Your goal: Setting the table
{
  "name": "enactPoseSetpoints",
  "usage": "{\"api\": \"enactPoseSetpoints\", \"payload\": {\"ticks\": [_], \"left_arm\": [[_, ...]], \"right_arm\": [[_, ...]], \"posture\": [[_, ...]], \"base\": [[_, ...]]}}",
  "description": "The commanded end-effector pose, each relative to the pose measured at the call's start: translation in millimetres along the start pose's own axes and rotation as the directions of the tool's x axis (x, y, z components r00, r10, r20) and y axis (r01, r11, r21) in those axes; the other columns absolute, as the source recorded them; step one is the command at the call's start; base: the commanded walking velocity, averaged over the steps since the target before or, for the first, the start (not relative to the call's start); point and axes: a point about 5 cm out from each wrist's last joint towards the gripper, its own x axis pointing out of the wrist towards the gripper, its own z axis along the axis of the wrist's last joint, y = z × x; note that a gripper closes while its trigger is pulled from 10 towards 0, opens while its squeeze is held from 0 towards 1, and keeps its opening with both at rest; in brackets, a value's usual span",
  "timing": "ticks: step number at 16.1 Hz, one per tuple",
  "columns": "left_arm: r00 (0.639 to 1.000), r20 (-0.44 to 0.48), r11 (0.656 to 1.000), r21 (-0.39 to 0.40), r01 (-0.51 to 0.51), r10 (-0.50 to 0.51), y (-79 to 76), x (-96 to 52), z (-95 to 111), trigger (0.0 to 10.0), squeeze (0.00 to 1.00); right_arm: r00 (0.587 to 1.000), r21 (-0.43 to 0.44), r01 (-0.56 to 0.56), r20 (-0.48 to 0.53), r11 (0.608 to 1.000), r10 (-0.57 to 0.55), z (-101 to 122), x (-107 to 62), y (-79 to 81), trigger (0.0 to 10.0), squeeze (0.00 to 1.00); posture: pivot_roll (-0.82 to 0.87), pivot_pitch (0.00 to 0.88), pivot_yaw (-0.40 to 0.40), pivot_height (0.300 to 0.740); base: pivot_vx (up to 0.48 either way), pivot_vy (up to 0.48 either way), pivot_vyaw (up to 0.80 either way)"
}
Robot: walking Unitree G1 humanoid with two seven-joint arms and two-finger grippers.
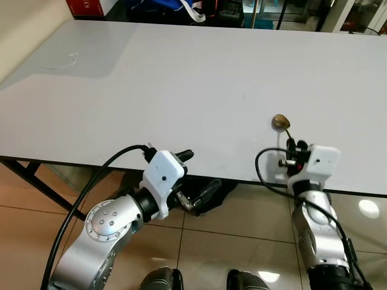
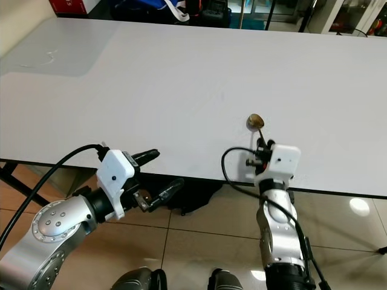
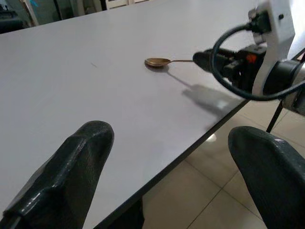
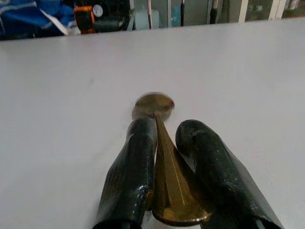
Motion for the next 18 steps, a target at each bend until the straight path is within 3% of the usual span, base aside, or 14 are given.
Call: {"api": "enactPoseSetpoints", "payload": {"ticks": [1,5,9,10,16,18], "left_arm": [[0.999,0.004,0.999,0.006,0.035,-0.036,-4.4,-0.3,3.2,10.0,0.0],[0.999,-0.008,0.999,0.011,0.041,-0.041,-4.5,-1.2,2.9,10.0,0.0],[0.999,-0.012,0.999,0.01,0.049,-0.049,-5.4,-0.9,2.8,10.0,0.0],[0.999,-0.012,0.999,0.01,0.053,-0.053,-6.4,-0.4,2.8,10.0,0.0],[0.998,-0.006,0.998,0.006,0.058,-0.057,-7.4,2.0,1.4,10.0,0.0],[1.0,0.011,1.0,0.011,0.025,-0.025,-4.4,2.6,3.0,10.0,0.0]], "right_arm": [[0.998,0.0,0.013,-0.064,1.0,-0.013,-15.1,-4.6,-3.1,10.0,0.0],[0.984,-0.027,-0.033,-0.178,0.999,0.028,-32.9,0.5,2.2,10.0,0.0],[0.986,-0.013,-0.035,-0.161,0.999,0.033,-24.4,11.2,1.3,10.0,0.0],[0.987,0.006,-0.023,-0.16,1.0,0.023,-22.2,12.0,-0.3,10.0,0.99],[0.989,0.031,-0.016,-0.148,0.999,0.021,-13.6,5.1,-3.9,10.0,1.0],[0.997,0.063,-0.035,-0.061,0.997,0.039,6.5,-2.6,-4.7,10.0,1.0]], "posture": [[0.06,0.146,0.043,0.74],[0.06,0.148,0.041,0.74],[0.06,0.151,0.04,0.74],[0.06,0.148,0.035,0.74],[0.05,0.123,0.019,0.74],[0.05,0.102,0.007,0.74]], "base": [[0.0,0.0,0.0],[0.0,0.0,0.0],[0.0,0.0,0.0],[0.0,0.0,0.0],[0.0,0.0,0.0],[0.0,0.0,0.0]]}}
